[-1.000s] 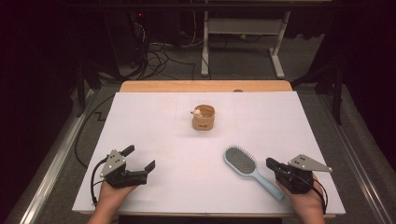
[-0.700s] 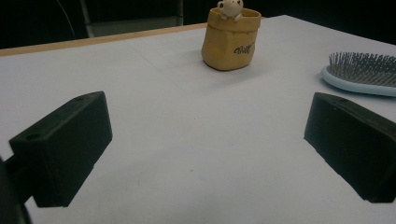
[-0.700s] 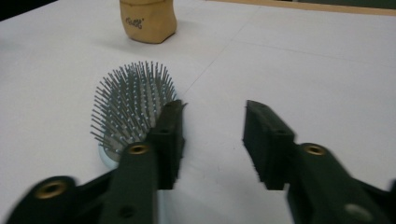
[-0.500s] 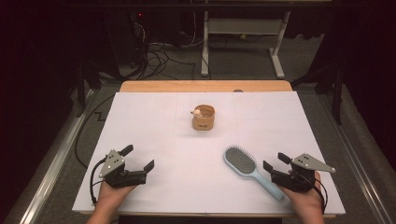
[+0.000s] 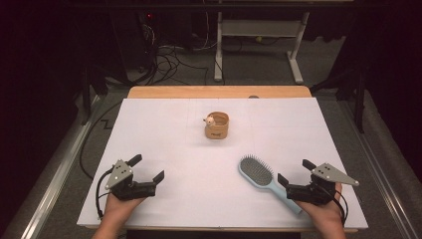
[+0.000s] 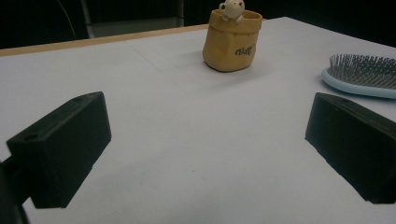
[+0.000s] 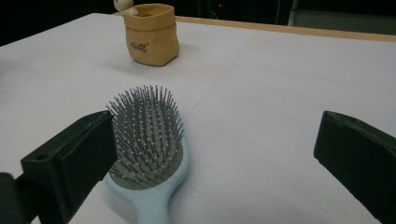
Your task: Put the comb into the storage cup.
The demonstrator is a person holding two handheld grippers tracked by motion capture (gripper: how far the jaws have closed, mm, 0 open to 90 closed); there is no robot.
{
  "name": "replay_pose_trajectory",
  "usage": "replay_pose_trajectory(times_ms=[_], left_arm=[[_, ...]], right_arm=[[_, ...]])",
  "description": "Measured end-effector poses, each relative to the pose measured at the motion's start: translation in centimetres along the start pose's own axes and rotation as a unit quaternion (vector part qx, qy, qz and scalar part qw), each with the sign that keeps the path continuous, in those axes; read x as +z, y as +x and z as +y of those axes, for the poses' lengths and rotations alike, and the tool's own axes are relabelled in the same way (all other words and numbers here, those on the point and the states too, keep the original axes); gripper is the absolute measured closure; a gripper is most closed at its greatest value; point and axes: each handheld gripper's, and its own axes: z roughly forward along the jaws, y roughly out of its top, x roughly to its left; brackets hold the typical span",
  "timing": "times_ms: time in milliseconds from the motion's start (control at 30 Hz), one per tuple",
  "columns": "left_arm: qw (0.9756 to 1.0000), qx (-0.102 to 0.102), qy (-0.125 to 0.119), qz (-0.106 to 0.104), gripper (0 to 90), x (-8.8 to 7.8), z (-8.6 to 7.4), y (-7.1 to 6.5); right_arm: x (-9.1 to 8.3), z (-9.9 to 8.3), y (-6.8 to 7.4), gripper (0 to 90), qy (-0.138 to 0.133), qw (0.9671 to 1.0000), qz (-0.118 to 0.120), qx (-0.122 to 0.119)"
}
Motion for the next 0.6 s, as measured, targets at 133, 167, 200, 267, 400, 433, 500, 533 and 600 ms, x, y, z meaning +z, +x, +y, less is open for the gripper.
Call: replay_pose_trajectory(times_ms=[133, 167, 200, 267, 400, 433, 500, 533, 600], left_arm=[[1.0, 0.0, 0.0, 0.001, 0.8, 0.0, 0.0, 0.0], [1.0, 0.0, 0.0, 0.0, 0.8, 0.0, 0.0, 0.0], [1.0, 0.001, 0.0, -0.001, 0.8, 0.0, 0.0, 0.0], [1.0, 0.0, 0.0, -0.001, 0.8, 0.0, 0.0, 0.0], [1.0, 0.0, 0.001, -0.001, 0.8, 0.1, 0.0, 0.0], [1.0, 0.0, 0.001, -0.001, 0.8, 0.1, 0.0, 0.0], [1.0, 0.0, 0.001, -0.001, 0.8, 0.1, 0.0, 0.0], [1.0, 0.0, 0.001, -0.001, 0.8, 0.1, 0.0, 0.0], [1.0, 0.0, 0.001, -0.001, 0.7, 0.0, 0.0, 0.0]], right_arm=[[0.0, 0.0, 0.2, 0.0, -0.003, 1.0, 0.001, -0.007], [0.0, 0.0, 0.2, 0.0, -0.004, 1.0, 0.0, -0.008], [-0.1, 0.1, 0.2, 0.0, -0.004, 0.9999, 0.0, -0.009], [-0.1, 0.1, 0.3, 0.0, -0.006, 0.9999, 0.0, -0.011], [-0.2, 0.3, 0.5, 0.0, -0.002, 0.9997, -0.001, -0.023], [-0.2, 0.4, 0.6, 0.0, 0.002, 0.9996, 0.0, -0.027], [-0.1, 0.4, 0.8, 0.0, 0.012, 0.9994, 0.0, -0.034], [-0.1, 0.5, 0.9, 0.0, 0.018, 0.9991, 0.001, -0.039], [0.1, 0.5, 1.1, 0.0, 0.029, 0.9986, 0.003, -0.045]])
